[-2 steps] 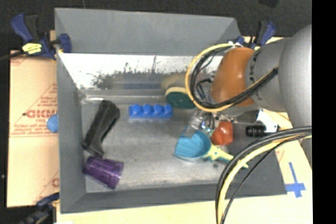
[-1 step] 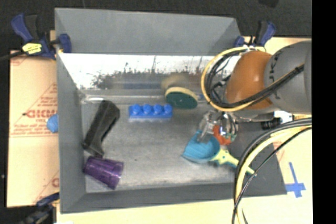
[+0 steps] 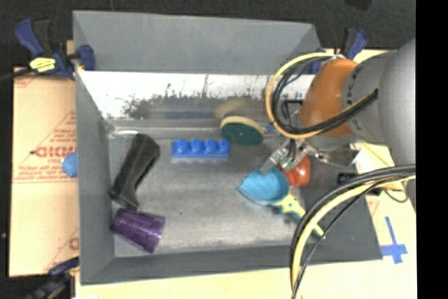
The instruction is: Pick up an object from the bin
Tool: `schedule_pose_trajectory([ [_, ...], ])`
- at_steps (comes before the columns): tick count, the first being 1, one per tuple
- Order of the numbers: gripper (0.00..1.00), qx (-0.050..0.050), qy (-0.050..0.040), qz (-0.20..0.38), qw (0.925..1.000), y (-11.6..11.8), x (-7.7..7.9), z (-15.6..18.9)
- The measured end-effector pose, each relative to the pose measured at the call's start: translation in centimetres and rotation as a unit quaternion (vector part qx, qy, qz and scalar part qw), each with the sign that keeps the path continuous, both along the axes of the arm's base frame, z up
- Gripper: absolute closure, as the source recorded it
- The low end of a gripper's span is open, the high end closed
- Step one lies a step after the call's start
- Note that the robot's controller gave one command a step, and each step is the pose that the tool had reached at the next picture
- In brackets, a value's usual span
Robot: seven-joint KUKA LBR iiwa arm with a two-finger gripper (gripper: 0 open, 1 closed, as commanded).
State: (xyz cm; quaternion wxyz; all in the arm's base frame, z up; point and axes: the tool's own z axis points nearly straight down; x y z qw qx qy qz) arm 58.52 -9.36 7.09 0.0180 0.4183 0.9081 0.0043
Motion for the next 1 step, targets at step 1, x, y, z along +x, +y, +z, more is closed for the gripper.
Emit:
schedule_pose_trajectory([
  [1, 1.0, -0.002, 0.0005, 0.027, 0.9996, -0.08, -0.27, 0.02],
])
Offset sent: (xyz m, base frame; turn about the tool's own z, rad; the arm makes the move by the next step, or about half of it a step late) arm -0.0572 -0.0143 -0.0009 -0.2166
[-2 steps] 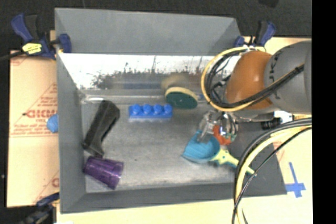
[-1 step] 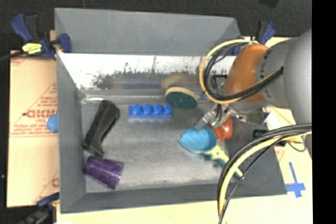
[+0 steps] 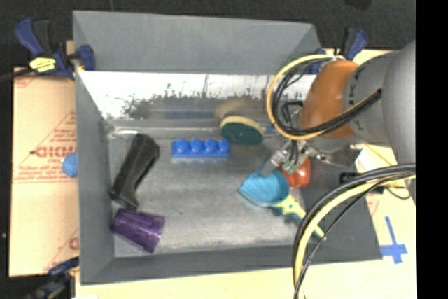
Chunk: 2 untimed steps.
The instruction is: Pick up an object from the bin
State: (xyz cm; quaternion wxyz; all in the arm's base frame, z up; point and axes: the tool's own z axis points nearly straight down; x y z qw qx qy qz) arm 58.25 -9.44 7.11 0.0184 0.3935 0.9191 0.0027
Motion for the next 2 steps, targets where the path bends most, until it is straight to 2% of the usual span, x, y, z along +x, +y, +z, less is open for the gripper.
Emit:
schedule_pose_trajectory([
  [1, 1.0, -0.003, -0.0017, 0.091, 0.9959, -1.1, -4.5, 0.0],
  [2, 1.0, -0.003, -0.0036, 0.076, 0.9971, -0.6, -0.6, 2.5],
])
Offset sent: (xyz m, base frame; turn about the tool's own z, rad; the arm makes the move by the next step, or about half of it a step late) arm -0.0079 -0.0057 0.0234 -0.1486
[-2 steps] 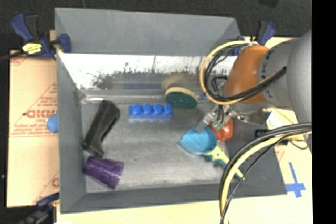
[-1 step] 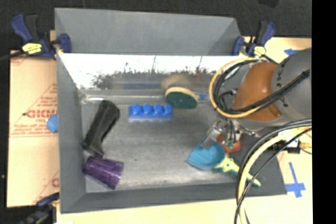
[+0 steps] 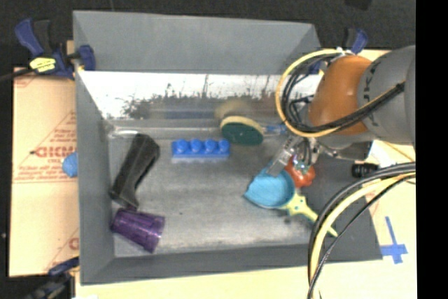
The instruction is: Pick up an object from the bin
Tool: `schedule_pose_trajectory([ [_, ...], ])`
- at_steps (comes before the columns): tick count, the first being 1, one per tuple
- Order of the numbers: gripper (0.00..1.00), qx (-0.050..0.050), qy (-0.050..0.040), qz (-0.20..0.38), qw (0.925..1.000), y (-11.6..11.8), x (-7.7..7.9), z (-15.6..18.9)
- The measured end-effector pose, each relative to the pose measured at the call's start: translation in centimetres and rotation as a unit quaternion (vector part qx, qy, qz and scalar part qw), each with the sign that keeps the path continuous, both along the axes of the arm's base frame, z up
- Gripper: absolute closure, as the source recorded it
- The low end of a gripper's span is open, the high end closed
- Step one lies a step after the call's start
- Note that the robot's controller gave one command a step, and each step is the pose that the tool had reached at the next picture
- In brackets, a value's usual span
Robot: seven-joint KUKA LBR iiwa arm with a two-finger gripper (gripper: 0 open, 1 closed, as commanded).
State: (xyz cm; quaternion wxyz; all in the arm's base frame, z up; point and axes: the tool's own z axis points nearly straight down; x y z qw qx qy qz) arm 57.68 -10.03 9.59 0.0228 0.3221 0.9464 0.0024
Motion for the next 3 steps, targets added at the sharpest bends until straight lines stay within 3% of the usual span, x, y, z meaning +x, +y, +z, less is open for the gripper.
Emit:
schedule_pose_trajectory([
  [1, 1.0, 0.001, 0.0059, 0.0, 1.0, 2.0, -2.1, 11.6],
  [2, 1.0, -0.001, -0.004, 0.003, 1.0, 2.2, -1.6, 13.3],
  [3, 1.0, -0.005, -0.0018, 0.116, 0.9932, 0.5, -4.7, 5.5],
])
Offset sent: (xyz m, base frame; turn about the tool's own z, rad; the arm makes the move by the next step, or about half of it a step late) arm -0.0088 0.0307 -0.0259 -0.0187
